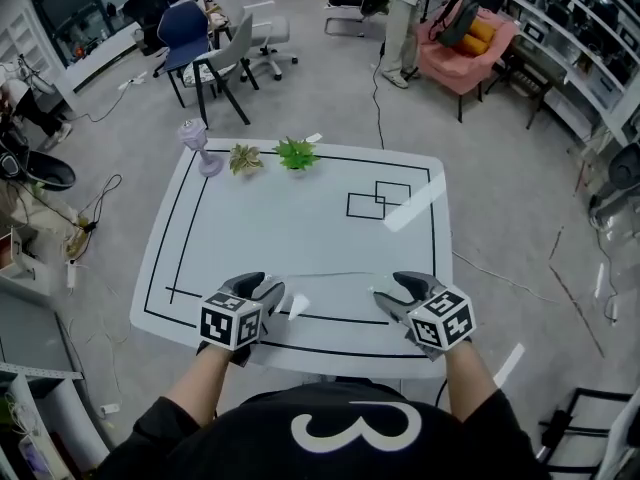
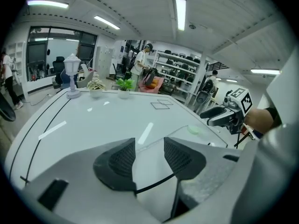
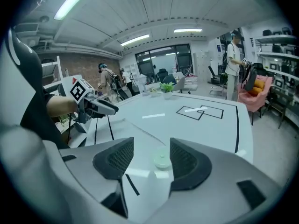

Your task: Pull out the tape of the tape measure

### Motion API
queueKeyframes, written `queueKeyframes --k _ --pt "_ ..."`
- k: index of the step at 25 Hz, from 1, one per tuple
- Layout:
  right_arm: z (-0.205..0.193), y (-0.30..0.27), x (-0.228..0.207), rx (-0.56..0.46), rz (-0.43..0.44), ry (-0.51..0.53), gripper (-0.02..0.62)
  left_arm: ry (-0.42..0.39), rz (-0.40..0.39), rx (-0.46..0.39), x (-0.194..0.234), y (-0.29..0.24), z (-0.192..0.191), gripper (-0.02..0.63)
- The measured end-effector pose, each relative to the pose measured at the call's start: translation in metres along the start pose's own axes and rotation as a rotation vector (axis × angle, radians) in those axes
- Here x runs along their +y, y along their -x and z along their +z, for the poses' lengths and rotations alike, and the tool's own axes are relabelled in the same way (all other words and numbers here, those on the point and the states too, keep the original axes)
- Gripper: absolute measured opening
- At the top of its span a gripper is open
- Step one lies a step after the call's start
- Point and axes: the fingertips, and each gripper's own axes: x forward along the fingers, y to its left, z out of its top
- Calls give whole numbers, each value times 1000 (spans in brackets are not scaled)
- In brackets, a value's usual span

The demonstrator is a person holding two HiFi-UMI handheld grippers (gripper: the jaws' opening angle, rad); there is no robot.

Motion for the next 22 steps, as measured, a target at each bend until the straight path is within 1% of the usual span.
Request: queueKeyframes --k 5,8,9,10,11,12,14,15,16,18,20,22 --pt "33 29 46 -120 28 29 227 -30 -159 -109 -46 34 29 176" --pt "50 46 80 -189 48 45 218 -55 -299 -184 -80 61 44 163" --pt "56 52 90 -212 49 50 206 -64 -347 -203 -91 71 47 159" --pt "61 57 101 -235 46 54 186 -74 -390 -218 -101 81 49 153" --pt "65 64 110 -260 40 54 158 -80 -428 -231 -110 91 51 131" --pt "70 71 119 -289 35 50 130 -81 -464 -247 -119 101 53 100" --pt "79 86 134 -349 29 31 55 -69 -545 -289 -136 123 58 13" --pt "82 93 141 -374 27 22 18 -62 -587 -308 -145 134 61 9" --pt "85 100 148 -391 27 19 3 -60 -624 -322 -153 144 63 6" --pt "87 109 162 -407 33 32 3 -78 -662 -334 -166 160 64 6" --pt "90 116 177 -419 51 54 3 -106 -656 -339 -173 169 64 6" --pt "94 126 189 -446 72 67 3 -112 -639 -357 -178 177 64 6"
